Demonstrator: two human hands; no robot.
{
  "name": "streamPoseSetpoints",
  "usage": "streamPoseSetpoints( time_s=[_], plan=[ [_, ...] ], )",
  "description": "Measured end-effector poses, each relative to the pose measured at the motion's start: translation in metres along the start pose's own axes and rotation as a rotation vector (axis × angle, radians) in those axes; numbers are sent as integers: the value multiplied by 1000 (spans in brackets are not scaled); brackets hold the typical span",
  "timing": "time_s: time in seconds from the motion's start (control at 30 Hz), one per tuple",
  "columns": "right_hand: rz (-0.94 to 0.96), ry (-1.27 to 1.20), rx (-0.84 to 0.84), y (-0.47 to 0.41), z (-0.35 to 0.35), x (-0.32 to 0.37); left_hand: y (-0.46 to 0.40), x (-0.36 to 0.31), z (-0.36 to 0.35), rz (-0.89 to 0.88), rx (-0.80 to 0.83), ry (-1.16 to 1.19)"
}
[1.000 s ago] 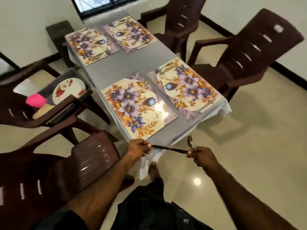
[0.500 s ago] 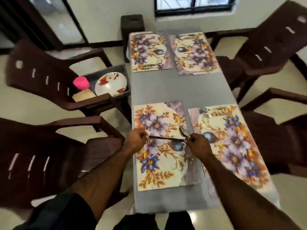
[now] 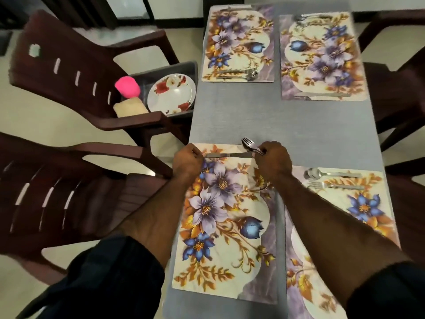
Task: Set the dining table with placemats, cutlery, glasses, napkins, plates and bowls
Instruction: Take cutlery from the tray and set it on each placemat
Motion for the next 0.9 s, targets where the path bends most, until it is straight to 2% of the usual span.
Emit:
streamPoseSetpoints(
  time_s=[0.13, 0.47, 0.6, 0.7, 0.8, 0.9],
  plan=[
    [-92, -57, -10, -10, -2, -3, -12, -2, -4, 82, 9, -107],
    [-138, -82, -31, -10, 0, -1, -26, -5, -3, 96, 84, -144],
    [-151, -245, -17, 5, 7, 1, -10, -10, 13, 162, 92, 38],
    [-239, -505, -12, 37, 14, 5, 24, -24, 29, 65, 36, 119],
    [-349, -779, 28, 87, 14, 24, 74, -38, 20, -7, 263, 465],
    [-394, -853, 48, 133, 4, 41, 115, -43, 15, -11, 427, 652]
  ],
)
Point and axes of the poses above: each hand's wrist, its own y-axis away from the middle knuckle, its own z-axis out of the back of the hand, x = y × z, the point moved 5 cm from there along -y, towards the middle knuckle, and after that the axes turned 7 degrees about -y, right-handed, at the moved point
